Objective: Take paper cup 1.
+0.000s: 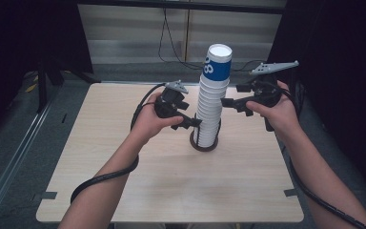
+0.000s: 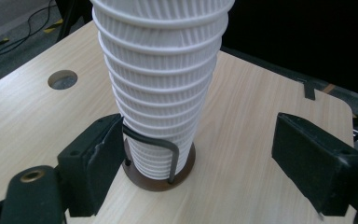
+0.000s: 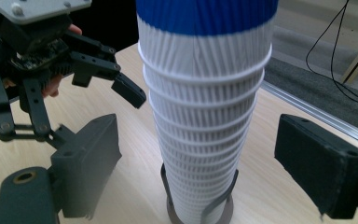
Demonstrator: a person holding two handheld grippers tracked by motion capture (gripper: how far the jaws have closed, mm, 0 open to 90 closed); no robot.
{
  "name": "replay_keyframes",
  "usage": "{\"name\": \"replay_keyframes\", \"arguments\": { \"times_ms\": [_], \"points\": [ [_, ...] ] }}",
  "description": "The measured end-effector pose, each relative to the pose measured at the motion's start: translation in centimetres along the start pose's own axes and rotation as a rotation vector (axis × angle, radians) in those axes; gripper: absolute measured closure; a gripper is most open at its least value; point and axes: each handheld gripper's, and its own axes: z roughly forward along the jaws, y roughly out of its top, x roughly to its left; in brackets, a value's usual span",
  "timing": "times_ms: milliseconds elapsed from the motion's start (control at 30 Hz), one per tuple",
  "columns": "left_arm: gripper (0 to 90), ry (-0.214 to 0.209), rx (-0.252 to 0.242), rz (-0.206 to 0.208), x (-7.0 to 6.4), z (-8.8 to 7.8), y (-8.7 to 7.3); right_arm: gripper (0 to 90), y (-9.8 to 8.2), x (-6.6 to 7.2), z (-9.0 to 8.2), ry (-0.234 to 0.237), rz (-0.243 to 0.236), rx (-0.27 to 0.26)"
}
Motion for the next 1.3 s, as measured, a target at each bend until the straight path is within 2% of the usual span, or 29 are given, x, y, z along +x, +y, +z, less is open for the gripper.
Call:
{"name": "replay_keyframes", "arguments": {
  "times_ms": [200,333,433,500,567,667,800,1067,1200,1300],
  "points": [
    [17.1,0.000,-0.011,-0.006,0.3,0.3,0.7,12.7,1.3,-0.2,0.4,-0.010,0.011,-0.003],
    [17.1,0.003,-0.010,-0.001,0.5,0.5,1.0,12.5,2.1,-0.6,0.8,-0.004,0.034,-0.036],
    [17.1,0.005,-0.006,-0.001,0.7,0.8,1.1,12.5,2.6,-0.5,1.1,-0.004,0.032,-0.049],
    [17.1,0.004,0.005,0.000,0.8,0.9,1.2,12.4,3.0,-0.3,1.5,-0.004,0.027,-0.040],
    [17.1,0.003,0.009,0.003,0.9,1.1,1.3,11.8,3.4,-0.2,1.8,-0.026,0.011,-0.027],
    [17.1,0.001,0.006,0.008,0.9,1.3,1.5,11.8,3.8,-0.3,2.4,-0.027,0.032,-0.038],
    [17.1,0.002,0.002,0.008,1.0,1.4,1.8,11.2,4.1,-0.4,2.8,-0.028,0.033,-0.045],
    [16.4,0.009,-0.043,0.004,1.4,0.9,3.0,14.2,4.5,-0.2,3.3,-0.033,0.038,-0.063],
    [16.0,0.016,-0.062,0.002,1.5,0.6,3.6,16.0,4.5,0.0,3.3,-0.034,0.015,-0.064],
    [16.4,0.033,-0.076,0.016,1.6,0.4,4.2,16.4,4.5,0.1,3.2,-0.042,0.008,-0.058]
  ]
}}
